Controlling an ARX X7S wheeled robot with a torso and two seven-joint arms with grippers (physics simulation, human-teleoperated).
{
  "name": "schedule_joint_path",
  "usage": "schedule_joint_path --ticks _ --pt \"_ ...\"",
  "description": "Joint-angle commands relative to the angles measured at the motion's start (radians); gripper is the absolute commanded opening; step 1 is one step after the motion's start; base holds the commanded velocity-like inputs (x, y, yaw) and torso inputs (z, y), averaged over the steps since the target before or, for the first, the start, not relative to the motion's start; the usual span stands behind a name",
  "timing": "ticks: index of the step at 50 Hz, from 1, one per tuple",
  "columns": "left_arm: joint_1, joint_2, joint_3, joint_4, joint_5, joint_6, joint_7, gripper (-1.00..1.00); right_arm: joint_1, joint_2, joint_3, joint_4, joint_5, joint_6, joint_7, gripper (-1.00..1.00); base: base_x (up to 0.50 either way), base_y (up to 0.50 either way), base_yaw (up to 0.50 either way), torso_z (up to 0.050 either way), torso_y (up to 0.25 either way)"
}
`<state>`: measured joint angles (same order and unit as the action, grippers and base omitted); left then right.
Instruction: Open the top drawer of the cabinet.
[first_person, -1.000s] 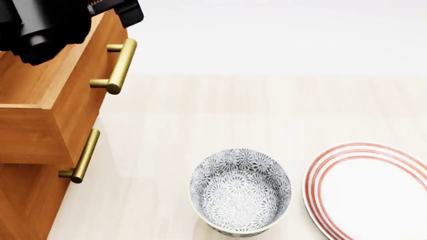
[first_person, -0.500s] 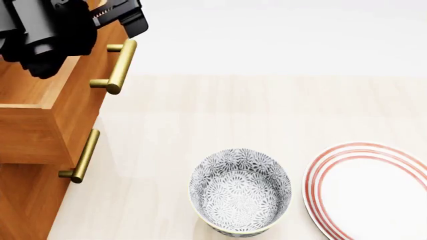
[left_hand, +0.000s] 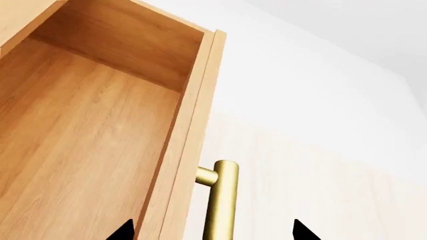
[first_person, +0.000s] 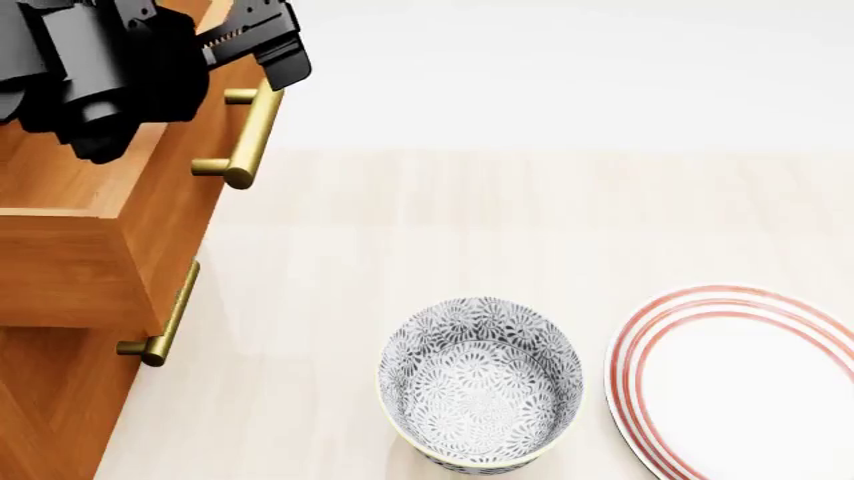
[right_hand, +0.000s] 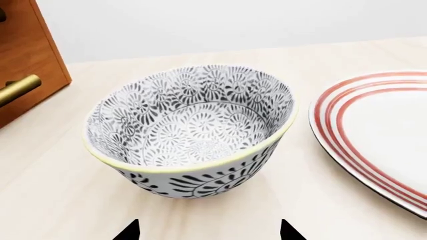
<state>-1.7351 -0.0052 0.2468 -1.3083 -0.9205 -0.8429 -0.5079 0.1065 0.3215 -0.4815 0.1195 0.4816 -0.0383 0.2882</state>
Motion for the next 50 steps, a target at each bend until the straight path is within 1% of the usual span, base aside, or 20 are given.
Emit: schedule_joint_path --ticks 1,4,5,15,21,29,35,42,50 --pt "-0.002 0.005 0.203 0.000 -0.276 0.031 0.005 1.00 0.003 -0.003 -0.002 0.013 -0.001 -0.010 -0.004 1.00 0.00 0.00 0.00 0.000 0.000" --pt "0.000 0.005 0.256 0.000 -0.334 0.041 0.001 1.00 0.001 0.000 -0.002 0.007 0.001 -0.008 -0.002 1.00 0.00 0.00 0.00 0.000 0.000" --pt "0.000 0.005 0.256 0.000 -0.334 0.041 0.001 1.00 0.001 0.000 -0.002 0.008 0.001 -0.009 -0.003 1.00 0.00 0.00 0.00 0.000 0.000" --pt "-0.020 0.005 0.544 0.000 -0.638 0.091 0.007 1.00 0.002 0.002 -0.005 0.005 0.004 -0.007 -0.003 1.00 0.00 0.00 0.00 0.000 0.000" --pt "-0.030 0.005 0.748 0.002 -0.844 0.132 0.016 1.00 0.002 0.006 -0.006 0.001 0.002 -0.009 -0.003 1.00 0.00 0.00 0.00 0.000 0.000" --pt "-0.042 0.005 1.052 0.029 -1.147 0.196 0.028 1.00 0.003 0.009 -0.009 0.001 -0.001 -0.013 -0.005 1.00 0.00 0.00 0.00 0.000 0.000" --pt "-0.053 0.005 1.229 0.051 -1.315 0.239 0.042 1.00 0.002 0.012 -0.012 -0.003 -0.004 -0.015 -0.004 1.00 0.00 0.00 0.00 0.000 0.000" --pt "-0.063 0.005 1.351 0.085 -1.445 0.279 0.048 1.00 0.002 0.015 -0.012 -0.009 -0.006 -0.017 -0.002 1.00 0.00 0.00 0.00 0.000 0.000" --pt "-0.065 0.005 1.399 0.118 -1.505 0.305 0.047 1.00 0.002 0.016 -0.013 -0.006 -0.007 -0.025 -0.005 1.00 0.00 0.00 0.00 0.000 0.001"
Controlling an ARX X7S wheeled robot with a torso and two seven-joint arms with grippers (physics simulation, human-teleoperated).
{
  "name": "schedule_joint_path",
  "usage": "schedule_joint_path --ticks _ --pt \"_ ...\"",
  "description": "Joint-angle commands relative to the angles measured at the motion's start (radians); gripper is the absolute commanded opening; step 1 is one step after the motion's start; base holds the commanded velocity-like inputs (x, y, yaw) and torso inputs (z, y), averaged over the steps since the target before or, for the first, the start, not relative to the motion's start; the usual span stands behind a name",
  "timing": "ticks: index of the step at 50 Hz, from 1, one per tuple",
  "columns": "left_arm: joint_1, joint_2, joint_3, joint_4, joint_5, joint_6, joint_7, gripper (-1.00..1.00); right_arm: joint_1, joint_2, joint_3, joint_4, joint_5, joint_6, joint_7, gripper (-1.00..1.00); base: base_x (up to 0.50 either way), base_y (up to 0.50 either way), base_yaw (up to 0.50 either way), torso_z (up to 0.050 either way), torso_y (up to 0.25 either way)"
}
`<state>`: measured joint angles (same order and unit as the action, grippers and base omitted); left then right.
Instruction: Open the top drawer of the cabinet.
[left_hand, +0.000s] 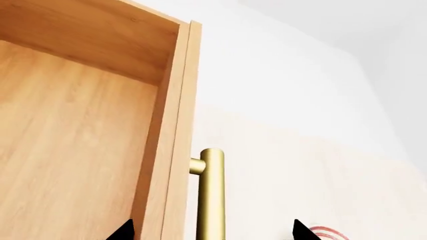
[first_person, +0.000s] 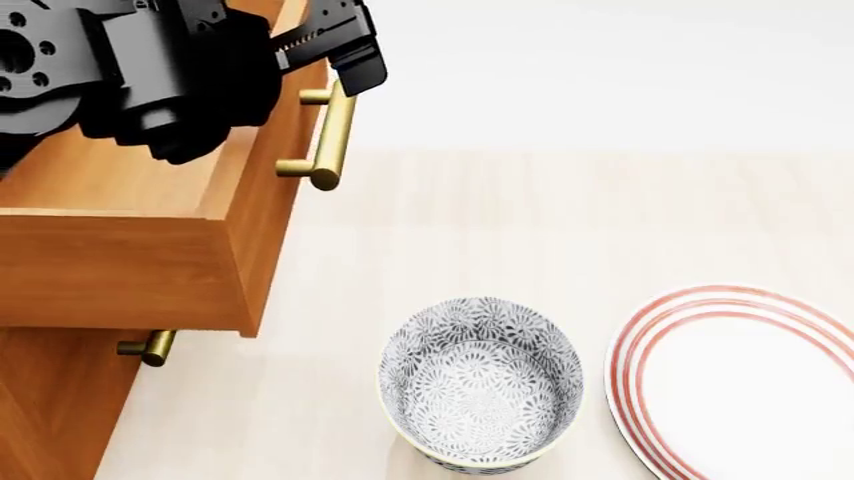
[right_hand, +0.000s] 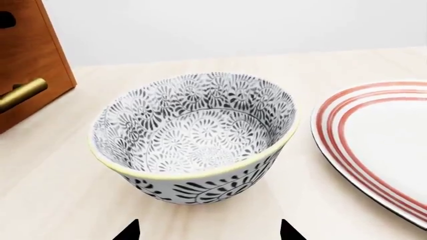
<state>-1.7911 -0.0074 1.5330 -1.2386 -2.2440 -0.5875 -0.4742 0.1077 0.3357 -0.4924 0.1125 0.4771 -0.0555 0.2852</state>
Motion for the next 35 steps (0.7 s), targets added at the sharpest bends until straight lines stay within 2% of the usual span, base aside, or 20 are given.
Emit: schedule_joint_path --ticks 1,35 --pt "-0.009 0.007 0.114 0.056 -0.184 0.053 0.012 1.00 0.000 0.003 -0.002 0.000 0.000 -0.006 -0.002 1.00 0.00 0.00 0.00 0.000 0.000" --pt "-0.029 0.007 0.093 0.177 -0.214 0.115 0.010 1.00 0.005 0.006 -0.001 0.008 0.006 -0.015 0.000 1.00 0.00 0.00 0.00 0.000 0.000"
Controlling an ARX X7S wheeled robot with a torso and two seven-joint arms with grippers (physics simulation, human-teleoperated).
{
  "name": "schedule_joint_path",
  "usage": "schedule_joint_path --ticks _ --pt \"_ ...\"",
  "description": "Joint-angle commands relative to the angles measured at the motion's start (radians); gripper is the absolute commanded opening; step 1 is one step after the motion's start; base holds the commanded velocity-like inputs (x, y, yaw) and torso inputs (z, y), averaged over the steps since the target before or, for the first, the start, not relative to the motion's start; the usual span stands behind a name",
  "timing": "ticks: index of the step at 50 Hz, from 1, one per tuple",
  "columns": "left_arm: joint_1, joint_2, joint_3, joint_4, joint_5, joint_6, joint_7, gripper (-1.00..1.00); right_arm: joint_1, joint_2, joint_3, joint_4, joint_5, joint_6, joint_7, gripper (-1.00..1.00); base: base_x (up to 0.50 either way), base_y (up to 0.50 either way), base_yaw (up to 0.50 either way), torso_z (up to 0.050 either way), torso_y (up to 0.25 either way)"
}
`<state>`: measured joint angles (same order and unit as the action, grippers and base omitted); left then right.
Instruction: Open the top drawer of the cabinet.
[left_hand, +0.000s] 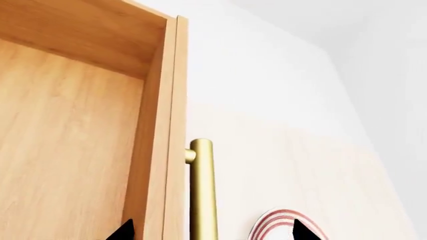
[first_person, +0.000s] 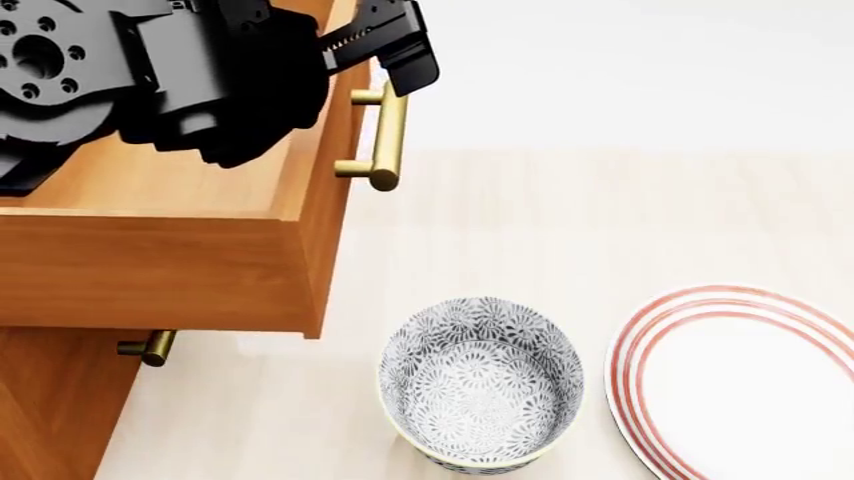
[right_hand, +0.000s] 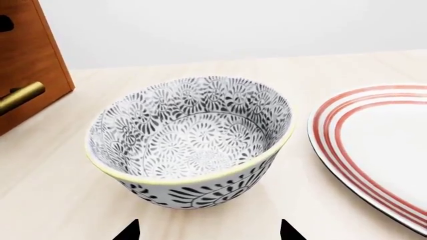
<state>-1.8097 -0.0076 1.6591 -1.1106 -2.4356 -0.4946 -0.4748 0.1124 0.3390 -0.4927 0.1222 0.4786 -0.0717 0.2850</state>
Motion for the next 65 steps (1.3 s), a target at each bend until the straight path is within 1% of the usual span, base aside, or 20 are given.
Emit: schedule_joint_path --ticks 1,25,30,31,32,34,36,40,43,48,57,62,65 --pt "-0.010 0.008 -0.033 0.049 -0.022 0.022 0.011 1.00 0.001 0.003 -0.001 -0.002 0.004 0.001 0.000 1.00 0.00 0.00 0.00 0.000 0.000" --pt "-0.040 0.008 -0.046 0.153 -0.026 0.061 0.009 1.00 0.002 0.006 -0.006 0.000 0.010 0.000 -0.005 1.00 0.00 0.00 0.00 0.000 0.001" --pt "-0.062 0.008 -0.036 0.177 0.067 0.101 0.018 1.00 0.004 0.004 -0.007 0.007 0.012 -0.002 -0.007 1.00 0.00 0.00 0.00 0.000 0.002" --pt "-0.074 0.007 -0.020 0.189 0.123 0.127 0.006 1.00 0.004 0.004 -0.008 0.007 0.010 -0.003 -0.007 1.00 0.00 0.00 0.00 0.000 0.010" --pt "-0.074 0.007 -0.028 0.189 0.131 0.129 0.007 1.00 0.004 0.004 -0.008 0.006 0.010 -0.003 -0.007 1.00 0.00 0.00 0.00 0.000 0.000" --pt "-0.091 0.007 -0.019 0.207 0.198 0.162 0.021 1.00 0.003 0.004 -0.009 0.006 0.012 0.000 -0.006 1.00 0.00 0.00 0.00 0.000 0.000" --pt "-0.102 0.006 -0.022 0.216 0.212 0.169 0.024 1.00 0.002 0.005 -0.011 0.003 0.012 0.003 -0.006 1.00 0.00 0.00 0.00 0.008 0.000" --pt "-0.121 -0.044 -0.022 0.325 0.248 0.217 -0.018 1.00 0.002 0.004 -0.013 0.005 0.012 0.004 -0.006 1.00 0.00 0.00 0.00 0.000 0.003" --pt "-0.136 -0.100 -0.014 0.467 0.301 0.261 -0.061 1.00 0.002 0.004 -0.015 0.001 0.012 0.007 -0.004 1.00 0.00 0.00 0.00 0.000 0.000" --pt "-0.143 -0.164 -0.029 0.621 0.323 0.300 -0.115 1.00 0.002 0.004 -0.016 0.004 0.012 0.006 -0.004 1.00 0.00 0.00 0.00 0.000 0.000" --pt "-0.128 -0.252 -0.054 0.825 0.360 0.368 -0.184 1.00 0.001 0.006 -0.019 -0.004 0.015 0.012 0.000 1.00 0.00 0.00 0.00 0.000 0.000" --pt "-0.121 -0.313 -0.042 0.989 0.465 0.438 -0.267 1.00 0.003 0.004 -0.019 -0.001 0.016 0.014 0.002 1.00 0.00 0.00 0.00 0.000 0.000" --pt "-0.116 -0.334 -0.034 1.054 0.507 0.459 -0.304 1.00 0.002 0.006 -0.019 -0.005 0.017 0.017 0.006 1.00 0.00 0.00 0.00 0.000 0.000"
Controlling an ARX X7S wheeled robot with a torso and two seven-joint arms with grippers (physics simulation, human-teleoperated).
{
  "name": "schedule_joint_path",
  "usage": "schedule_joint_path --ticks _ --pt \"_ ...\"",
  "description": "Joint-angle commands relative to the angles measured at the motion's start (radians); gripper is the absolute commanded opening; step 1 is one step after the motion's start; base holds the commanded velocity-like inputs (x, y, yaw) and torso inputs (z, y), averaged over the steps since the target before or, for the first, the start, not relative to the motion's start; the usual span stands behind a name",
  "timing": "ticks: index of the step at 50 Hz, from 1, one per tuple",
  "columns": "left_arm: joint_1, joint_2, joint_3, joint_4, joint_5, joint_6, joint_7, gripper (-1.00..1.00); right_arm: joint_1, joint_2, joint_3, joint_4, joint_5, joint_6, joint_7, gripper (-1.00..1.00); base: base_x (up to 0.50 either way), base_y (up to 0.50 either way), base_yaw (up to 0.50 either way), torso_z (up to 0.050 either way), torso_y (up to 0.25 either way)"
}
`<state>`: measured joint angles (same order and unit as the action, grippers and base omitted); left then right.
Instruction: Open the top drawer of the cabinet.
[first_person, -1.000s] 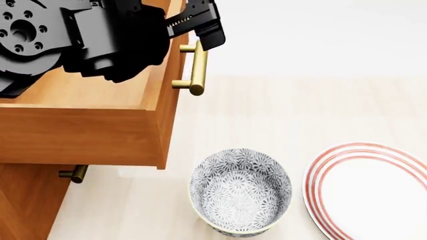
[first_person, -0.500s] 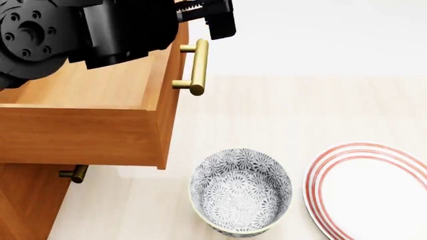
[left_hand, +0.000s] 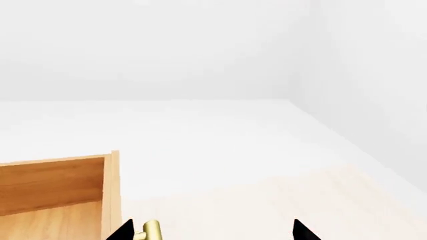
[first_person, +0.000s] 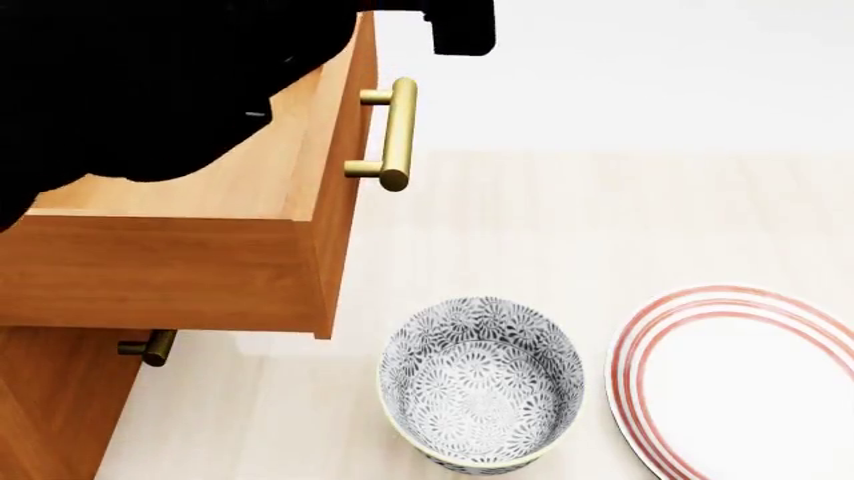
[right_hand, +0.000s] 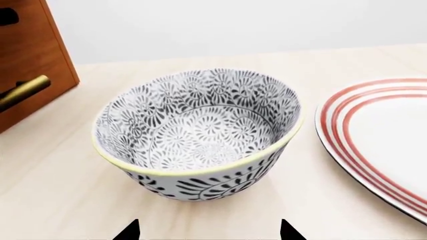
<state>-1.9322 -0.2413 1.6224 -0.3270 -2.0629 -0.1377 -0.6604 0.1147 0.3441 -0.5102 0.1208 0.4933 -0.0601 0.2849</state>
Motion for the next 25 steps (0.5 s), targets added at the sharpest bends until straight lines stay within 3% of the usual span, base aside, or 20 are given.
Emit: schedule_joint_path --ticks 1,25 --pt "0.009 -0.108 0.002 0.291 0.146 0.112 -0.124 1.00 -0.001 0.000 -0.002 -0.004 0.003 0.006 0.006 1.00 0.00 0.00 0.00 0.000 0.000" --pt "0.072 -0.278 0.034 0.696 0.450 0.229 -0.328 1.00 0.006 -0.007 0.000 0.021 0.006 -0.007 0.007 1.00 0.00 0.00 0.00 0.000 0.000"
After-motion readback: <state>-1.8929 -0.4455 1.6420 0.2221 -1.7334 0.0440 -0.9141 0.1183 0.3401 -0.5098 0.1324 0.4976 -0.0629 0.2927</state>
